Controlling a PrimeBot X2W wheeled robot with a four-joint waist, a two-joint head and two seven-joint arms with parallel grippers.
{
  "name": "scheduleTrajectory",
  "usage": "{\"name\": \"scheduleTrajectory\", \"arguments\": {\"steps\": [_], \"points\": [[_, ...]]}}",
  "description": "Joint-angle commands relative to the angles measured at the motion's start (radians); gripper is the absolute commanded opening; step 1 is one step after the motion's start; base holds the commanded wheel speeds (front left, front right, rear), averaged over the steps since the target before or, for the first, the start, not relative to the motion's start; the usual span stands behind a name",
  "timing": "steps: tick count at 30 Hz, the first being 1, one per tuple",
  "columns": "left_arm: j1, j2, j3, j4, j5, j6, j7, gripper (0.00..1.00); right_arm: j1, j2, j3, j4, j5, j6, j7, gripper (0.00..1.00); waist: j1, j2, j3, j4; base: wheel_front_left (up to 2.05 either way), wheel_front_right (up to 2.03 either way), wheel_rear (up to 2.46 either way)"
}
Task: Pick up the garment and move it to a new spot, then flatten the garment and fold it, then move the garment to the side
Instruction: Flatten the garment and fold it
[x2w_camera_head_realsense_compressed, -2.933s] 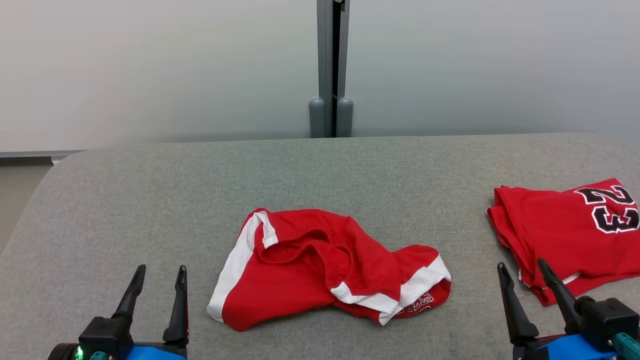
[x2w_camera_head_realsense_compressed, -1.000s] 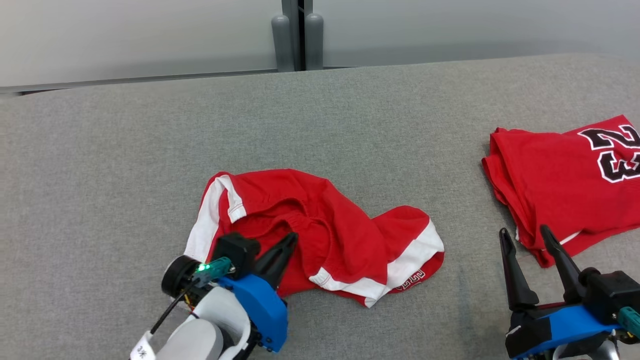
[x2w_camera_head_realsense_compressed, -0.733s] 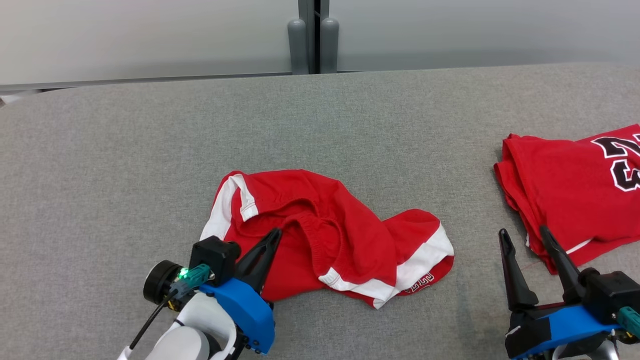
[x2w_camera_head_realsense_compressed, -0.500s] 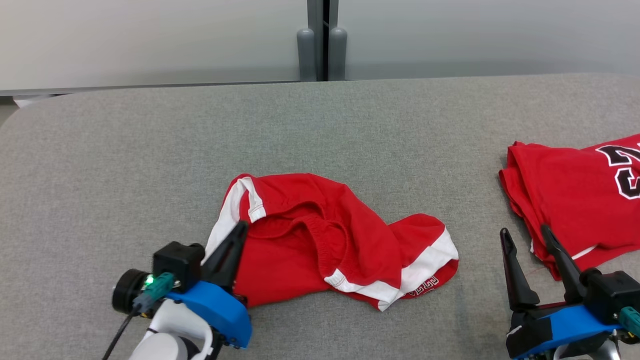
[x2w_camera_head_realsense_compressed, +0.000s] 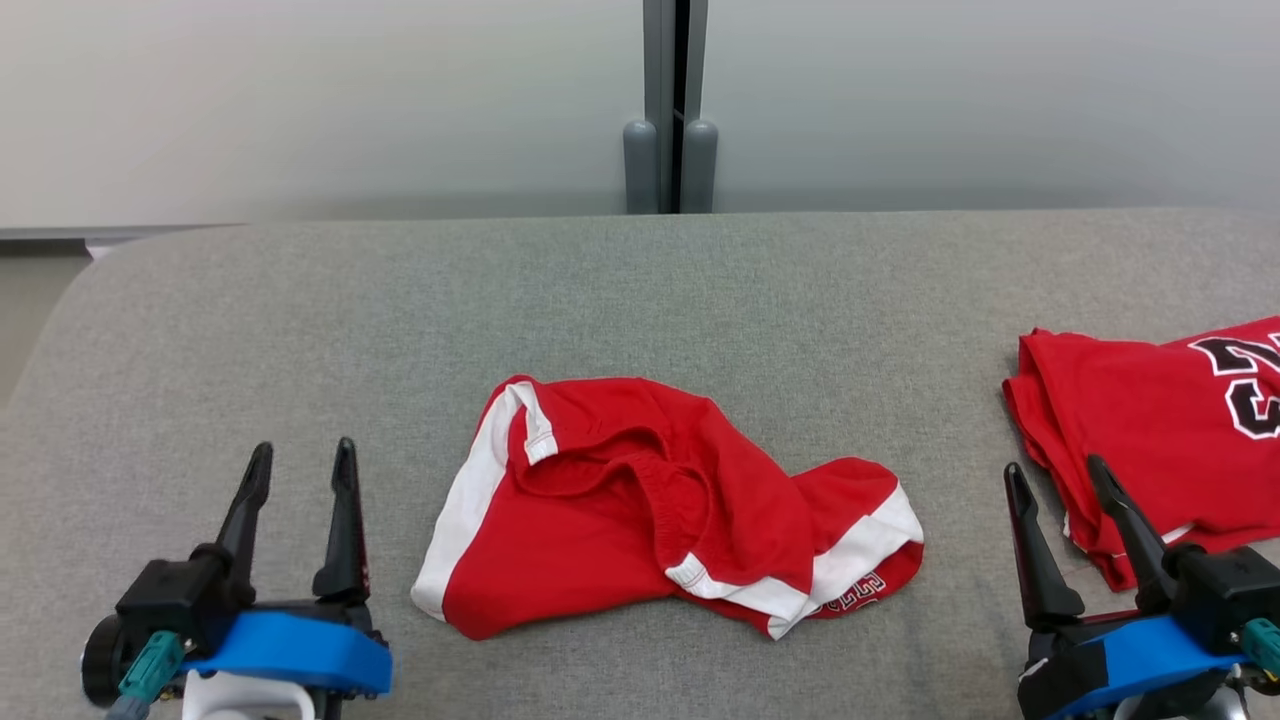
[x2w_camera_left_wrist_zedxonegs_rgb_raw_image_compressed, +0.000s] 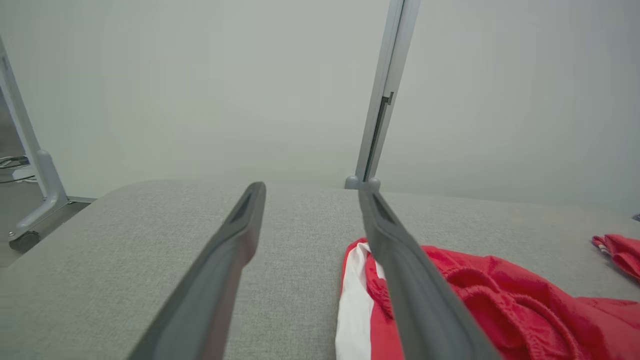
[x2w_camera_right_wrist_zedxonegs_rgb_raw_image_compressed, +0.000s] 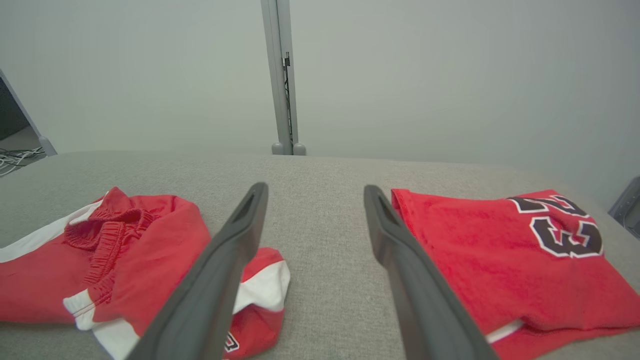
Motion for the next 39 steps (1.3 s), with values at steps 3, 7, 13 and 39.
{"name": "scheduleTrajectory", "arguments": {"steps": [3, 7, 13, 39], "points": [[0.048, 0.020, 0.016, -0.002, 0.011, 0.002, -0.029, 1.00, 0.020, 0.000, -0.003, -0.006, -0.009, 0.000, 0.009, 1.00, 0.0001, 0.0001, -0.027, 0.002, 0.00, 0.00, 0.00], [0.084, 0.026, 0.011, 0.007, 0.026, -0.001, -0.038, 1.00, 0.040, 0.000, -0.003, -0.010, -0.011, 0.000, 0.018, 1.00, 0.0001, 0.0001, -0.050, 0.006, 0.00, 0.00, 0.00], [0.111, 0.027, -0.009, 0.015, 0.038, -0.005, -0.043, 1.00, 0.059, 0.000, 0.003, -0.021, -0.009, 0.000, 0.027, 1.00, 0.0001, 0.0001, -0.067, 0.006, 0.00, 0.00, 0.00], [-0.018, -0.008, -0.131, 0.001, 0.068, -0.058, 0.040, 1.00, 0.042, 0.000, 0.010, -0.030, 0.003, 0.000, 0.035, 1.00, 0.0001, 0.0001, -0.045, 0.008, 0.00, 0.00, 0.00]]}}
